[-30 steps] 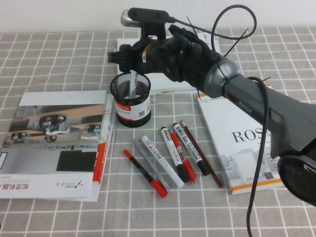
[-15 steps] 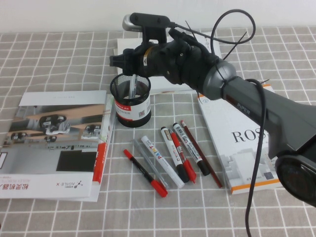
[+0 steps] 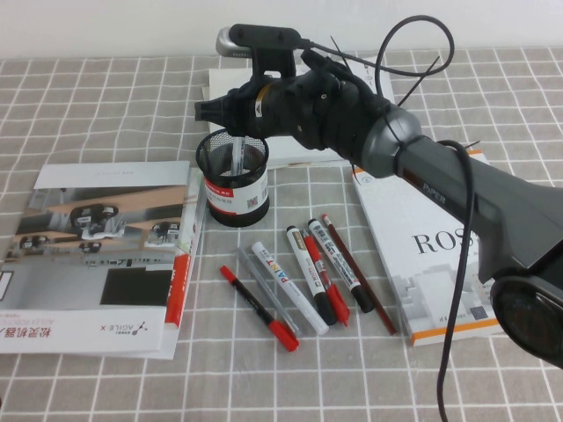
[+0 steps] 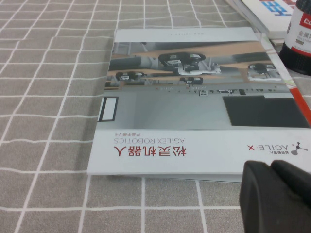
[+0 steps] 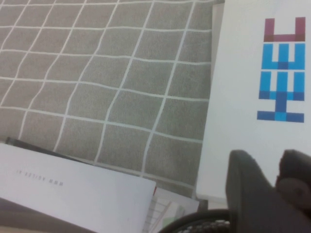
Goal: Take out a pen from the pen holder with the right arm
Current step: 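Take a marker out of the pen holder and lay it on the table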
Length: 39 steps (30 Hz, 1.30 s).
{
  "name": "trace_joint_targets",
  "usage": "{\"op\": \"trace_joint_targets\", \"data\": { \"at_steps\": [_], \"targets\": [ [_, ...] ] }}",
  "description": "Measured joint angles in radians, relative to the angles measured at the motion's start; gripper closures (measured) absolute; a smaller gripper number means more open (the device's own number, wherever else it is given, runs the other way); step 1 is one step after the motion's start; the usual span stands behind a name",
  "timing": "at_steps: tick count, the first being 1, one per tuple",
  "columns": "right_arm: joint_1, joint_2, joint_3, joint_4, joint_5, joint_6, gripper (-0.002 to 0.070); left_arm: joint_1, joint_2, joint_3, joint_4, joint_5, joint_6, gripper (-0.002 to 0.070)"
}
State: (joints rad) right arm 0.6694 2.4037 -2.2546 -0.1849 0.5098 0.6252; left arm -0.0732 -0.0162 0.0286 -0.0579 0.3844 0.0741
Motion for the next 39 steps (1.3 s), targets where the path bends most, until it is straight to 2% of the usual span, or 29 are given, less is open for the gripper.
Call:
{"op": "trace_joint_targets", "data": {
  "at_steps": [18,23,27,34,39],
  "targets": [
    [0.006,-0.138,0.000,0.006,0.066,-0.095,0.0592,0.000,0.000,0.000,0.000,0.000,0.000,0.0678],
    [0.026,-0.222,0.000,0.006,0.103,-0.190,0.0592,0.000,0.000,0.000,0.000,0.000,0.000,0.0678],
    [0.050,-0.314,0.000,0.017,0.226,-0.292,0.0593,0.000,0.000,0.000,0.000,0.000,0.000,0.0678],
    [0.063,-0.428,-0.006,0.031,0.657,-0.362,0.0593,0.000,0.000,0.000,0.000,0.000,0.000,0.0678],
    [0.063,-0.427,0.020,0.080,0.738,-0.401,0.0593,0.000,0.000,0.000,0.000,0.000,0.000,0.0678]
  ]
}}
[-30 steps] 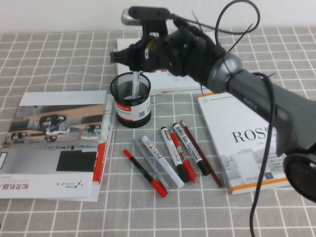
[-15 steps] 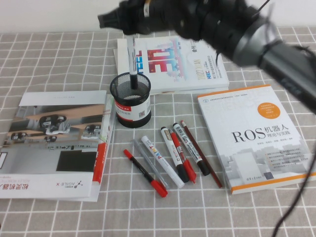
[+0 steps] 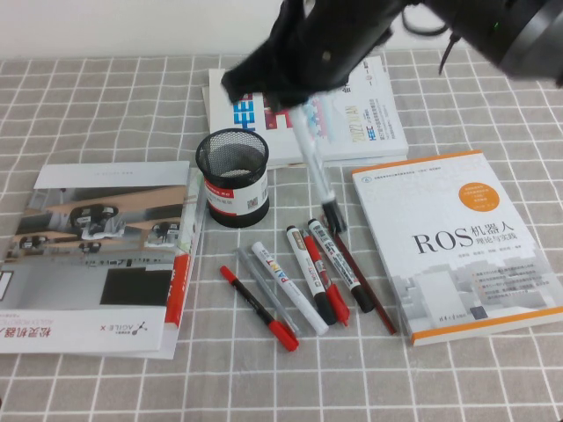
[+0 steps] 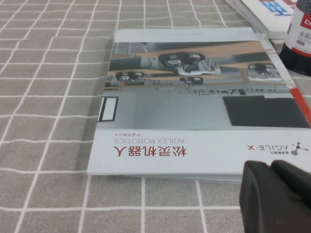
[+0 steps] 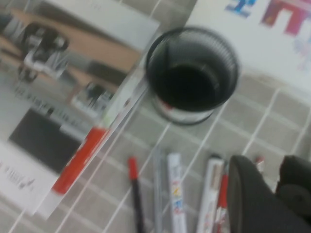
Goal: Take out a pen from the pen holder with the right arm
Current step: 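Take a marker out of the pen holder and lay it on the table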
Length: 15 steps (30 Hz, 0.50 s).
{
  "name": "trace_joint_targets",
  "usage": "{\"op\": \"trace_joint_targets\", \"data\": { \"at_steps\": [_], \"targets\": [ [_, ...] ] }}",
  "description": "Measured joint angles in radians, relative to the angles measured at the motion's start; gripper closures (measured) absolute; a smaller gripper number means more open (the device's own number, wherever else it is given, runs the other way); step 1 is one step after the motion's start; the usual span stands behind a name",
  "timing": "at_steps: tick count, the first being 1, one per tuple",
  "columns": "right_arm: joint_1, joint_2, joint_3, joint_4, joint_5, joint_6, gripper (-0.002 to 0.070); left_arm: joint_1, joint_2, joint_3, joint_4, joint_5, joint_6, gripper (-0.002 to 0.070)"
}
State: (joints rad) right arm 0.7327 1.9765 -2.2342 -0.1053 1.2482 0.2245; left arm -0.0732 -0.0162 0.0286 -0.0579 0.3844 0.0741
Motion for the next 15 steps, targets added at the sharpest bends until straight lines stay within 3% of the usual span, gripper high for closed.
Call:
{"op": "trace_joint_targets", "data": {
  "at_steps": [8,15],
  "targets": [
    [0.069,0.031,0.181,0.081,0.002,-0.032,0.0593,0.000,0.000,0.000,0.000,0.000,0.000,0.0678],
    [0.151,0.073,0.329,0.150,-0.218,-0.057,0.0593,0.000,0.000,0.000,0.000,0.000,0.000,0.0678]
  ]
}}
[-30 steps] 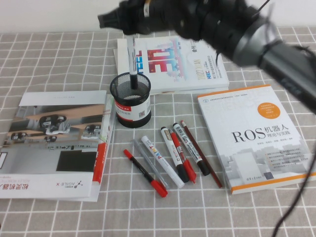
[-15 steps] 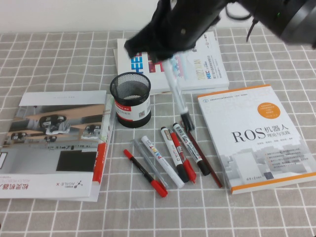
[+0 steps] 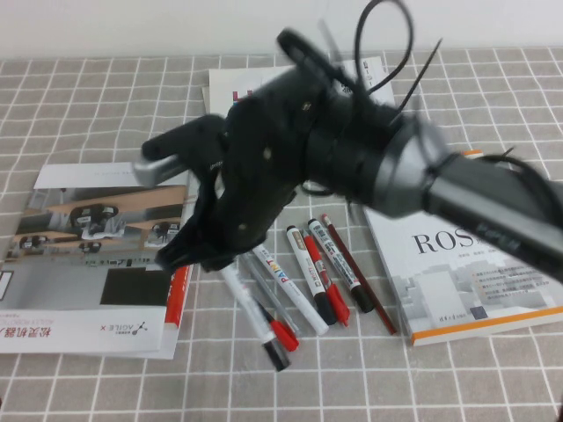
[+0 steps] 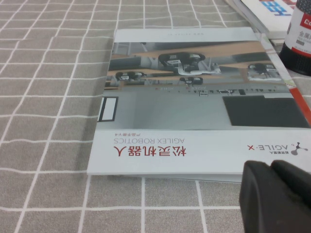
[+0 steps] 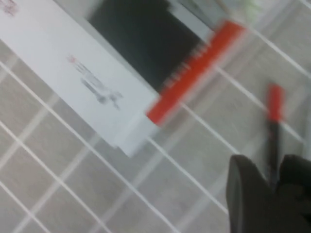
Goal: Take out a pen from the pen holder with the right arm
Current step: 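Take a marker out of the pen holder and lay it on the table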
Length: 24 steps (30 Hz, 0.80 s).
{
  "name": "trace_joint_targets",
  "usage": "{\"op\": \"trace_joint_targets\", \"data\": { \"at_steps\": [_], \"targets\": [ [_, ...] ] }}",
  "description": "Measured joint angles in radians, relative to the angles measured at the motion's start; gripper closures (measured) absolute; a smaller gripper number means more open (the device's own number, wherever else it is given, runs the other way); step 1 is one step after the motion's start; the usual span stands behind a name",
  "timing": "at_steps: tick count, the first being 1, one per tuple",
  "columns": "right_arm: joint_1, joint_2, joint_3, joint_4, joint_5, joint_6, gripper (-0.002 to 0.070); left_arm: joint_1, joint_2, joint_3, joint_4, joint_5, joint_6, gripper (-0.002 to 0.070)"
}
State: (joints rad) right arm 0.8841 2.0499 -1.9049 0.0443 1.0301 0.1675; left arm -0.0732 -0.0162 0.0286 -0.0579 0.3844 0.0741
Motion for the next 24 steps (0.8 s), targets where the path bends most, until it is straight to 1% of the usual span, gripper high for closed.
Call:
{"op": "trace_joint_targets", "data": {
  "at_steps": [4,10,24],
  "targets": [
    [0.006,0.055,0.006,0.015,-0.111,-0.026,0.0593,0.000,0.000,0.000,0.000,0.000,0.000,0.0678],
    [0.006,0.140,0.008,0.032,-0.203,-0.053,0.0593,0.000,0.000,0.000,0.000,0.000,0.000,0.0678],
    [-0.024,0.207,0.008,0.049,-0.269,-0.053,0.0594,0.000,0.000,0.000,0.000,0.000,0.000,0.0678]
  ]
}}
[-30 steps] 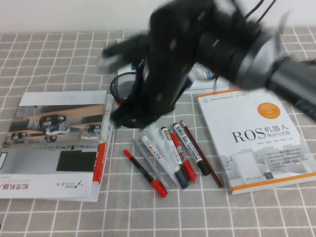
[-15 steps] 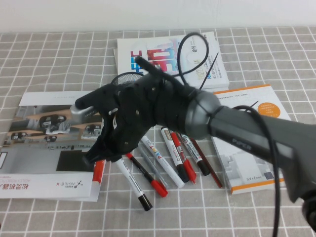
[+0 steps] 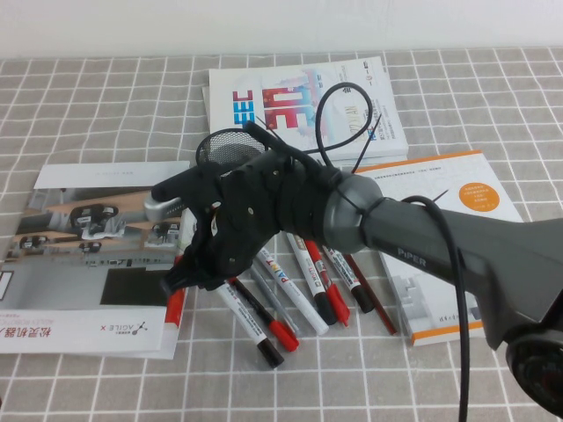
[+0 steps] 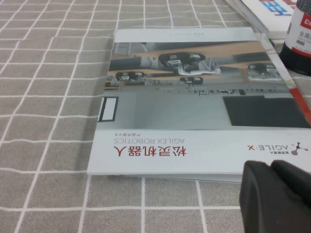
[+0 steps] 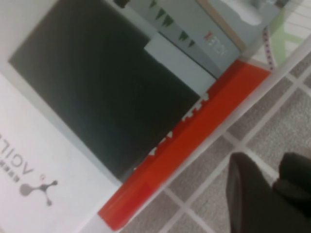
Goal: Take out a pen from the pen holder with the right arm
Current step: 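Take a marker out of the pen holder and lay it on the table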
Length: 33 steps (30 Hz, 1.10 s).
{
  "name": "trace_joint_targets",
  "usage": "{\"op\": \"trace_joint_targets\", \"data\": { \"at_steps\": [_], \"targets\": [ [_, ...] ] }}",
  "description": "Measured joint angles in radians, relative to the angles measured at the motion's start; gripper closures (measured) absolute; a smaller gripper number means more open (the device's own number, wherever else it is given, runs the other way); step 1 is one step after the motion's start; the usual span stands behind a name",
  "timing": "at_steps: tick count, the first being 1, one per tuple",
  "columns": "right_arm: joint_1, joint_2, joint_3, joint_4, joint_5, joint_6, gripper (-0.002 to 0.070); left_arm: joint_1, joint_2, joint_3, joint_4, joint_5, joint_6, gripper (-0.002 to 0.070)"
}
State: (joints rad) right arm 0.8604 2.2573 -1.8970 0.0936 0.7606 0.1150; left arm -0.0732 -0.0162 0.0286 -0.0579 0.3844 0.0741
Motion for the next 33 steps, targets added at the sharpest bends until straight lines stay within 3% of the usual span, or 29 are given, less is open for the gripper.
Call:
{"op": "trace_joint_targets", "data": {
  "at_steps": [11,14,20,24,28,33],
  "targets": [
    [-0.005,0.006,0.000,0.034,-0.004,0.000,0.0571,0.000,0.000,0.000,0.000,0.000,0.000,0.0678],
    [-0.007,0.006,0.000,0.039,-0.004,-0.001,0.0538,0.000,0.000,0.000,0.000,0.000,0.000,0.0678],
    [-0.007,0.006,0.000,0.041,-0.001,-0.001,0.0386,0.000,0.000,0.000,0.000,0.000,0.000,0.0678],
    [-0.007,-0.002,0.000,0.041,0.028,-0.001,0.0346,0.000,0.000,0.000,0.000,0.000,0.000,0.0678],
    [0.001,-0.065,0.007,0.029,0.067,-0.001,0.0390,0.000,0.000,0.000,0.000,0.000,0.000,0.0678],
    [0.051,-0.232,0.110,0.001,0.074,-0.001,0.0589,0.000,0.000,0.000,0.000,0.000,0.000,0.0678]
  ]
}}
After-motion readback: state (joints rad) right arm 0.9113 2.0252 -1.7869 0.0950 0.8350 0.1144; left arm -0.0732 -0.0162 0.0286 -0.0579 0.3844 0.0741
